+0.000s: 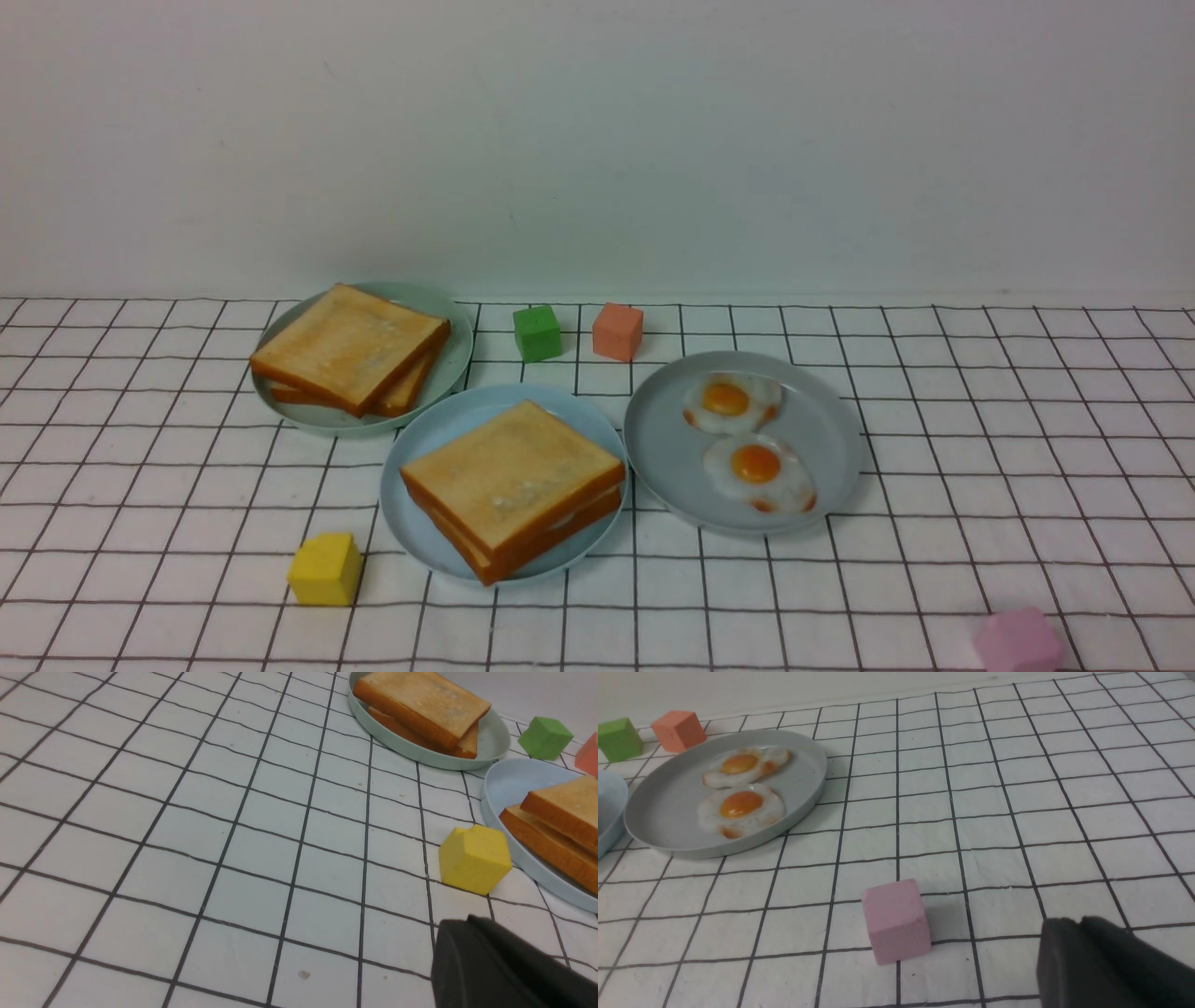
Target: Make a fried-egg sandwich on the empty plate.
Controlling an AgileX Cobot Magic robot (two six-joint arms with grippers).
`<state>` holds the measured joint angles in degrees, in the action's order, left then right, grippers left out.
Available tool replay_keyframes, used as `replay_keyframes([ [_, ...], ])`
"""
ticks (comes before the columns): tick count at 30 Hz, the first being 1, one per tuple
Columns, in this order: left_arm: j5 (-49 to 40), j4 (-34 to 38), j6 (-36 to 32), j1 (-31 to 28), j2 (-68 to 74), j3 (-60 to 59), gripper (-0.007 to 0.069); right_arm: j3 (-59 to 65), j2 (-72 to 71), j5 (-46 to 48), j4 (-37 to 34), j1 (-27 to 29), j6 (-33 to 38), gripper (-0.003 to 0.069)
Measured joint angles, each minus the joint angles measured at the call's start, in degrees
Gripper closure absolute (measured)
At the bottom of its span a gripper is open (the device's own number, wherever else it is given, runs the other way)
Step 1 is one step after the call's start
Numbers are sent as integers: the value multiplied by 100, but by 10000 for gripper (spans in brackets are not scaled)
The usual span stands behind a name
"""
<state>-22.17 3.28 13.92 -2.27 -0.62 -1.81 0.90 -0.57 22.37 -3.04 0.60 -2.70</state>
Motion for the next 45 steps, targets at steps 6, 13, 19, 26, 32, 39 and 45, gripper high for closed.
replay_keyframes([
  [6, 0, 0, 0, 0, 0, 0, 638, 0, 0, 0, 0, 0, 0, 585],
  [13, 0, 0, 0, 0, 0, 0, 637, 0, 0, 0, 0, 0, 0, 576],
  [19, 0, 0, 0, 0, 0, 0, 634, 0, 0, 0, 0, 0, 0, 571],
  [26, 0, 0, 0, 0, 0, 0, 628, 0, 0, 0, 0, 0, 0, 566],
  [32, 0, 0, 0, 0, 0, 0, 624, 0, 0, 0, 0, 0, 0, 565],
  [39, 0, 0, 0, 0, 0, 0, 620, 0, 0, 0, 0, 0, 0, 557],
  [45, 0, 0, 0, 0, 0, 0, 611, 0, 0, 0, 0, 0, 0, 556],
])
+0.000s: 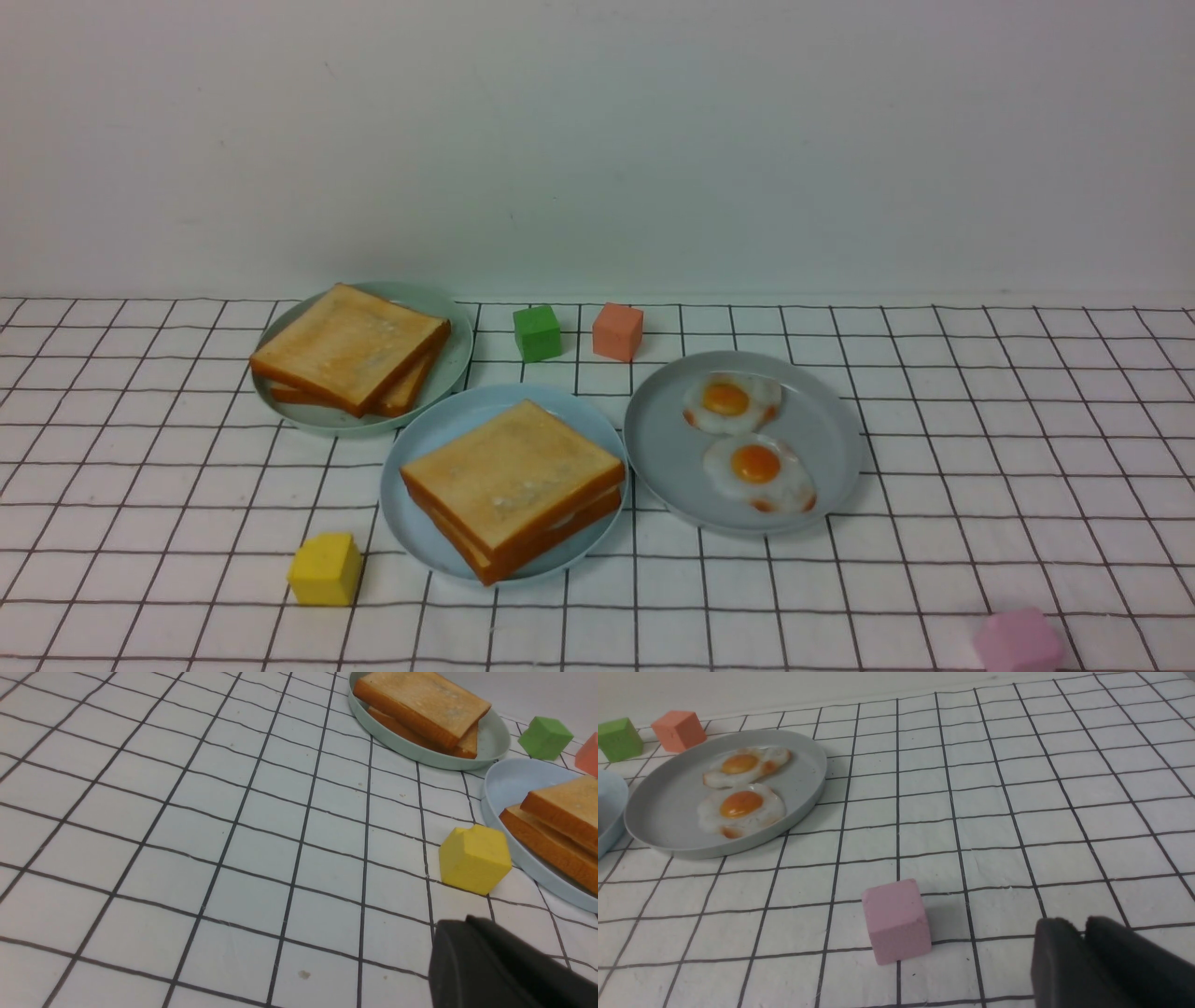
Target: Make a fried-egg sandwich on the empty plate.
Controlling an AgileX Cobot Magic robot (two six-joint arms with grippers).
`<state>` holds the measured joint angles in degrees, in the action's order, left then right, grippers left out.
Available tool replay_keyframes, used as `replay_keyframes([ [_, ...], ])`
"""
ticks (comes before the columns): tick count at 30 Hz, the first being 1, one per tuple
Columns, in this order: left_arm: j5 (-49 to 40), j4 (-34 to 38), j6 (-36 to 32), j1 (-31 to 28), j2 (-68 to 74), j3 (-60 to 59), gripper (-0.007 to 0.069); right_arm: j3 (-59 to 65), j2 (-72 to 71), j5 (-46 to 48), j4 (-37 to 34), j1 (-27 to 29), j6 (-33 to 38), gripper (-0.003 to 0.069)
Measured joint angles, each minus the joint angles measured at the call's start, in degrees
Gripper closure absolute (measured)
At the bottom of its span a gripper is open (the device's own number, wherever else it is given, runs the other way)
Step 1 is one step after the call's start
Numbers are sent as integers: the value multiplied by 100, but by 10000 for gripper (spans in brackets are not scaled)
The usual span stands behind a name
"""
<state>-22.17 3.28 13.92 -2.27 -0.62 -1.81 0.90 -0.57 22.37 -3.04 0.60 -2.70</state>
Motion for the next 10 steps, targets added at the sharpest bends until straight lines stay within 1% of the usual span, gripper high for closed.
replay_keyframes([
  [10, 0, 0, 0, 0, 0, 0, 605, 0, 0, 0, 0, 0, 0, 543],
])
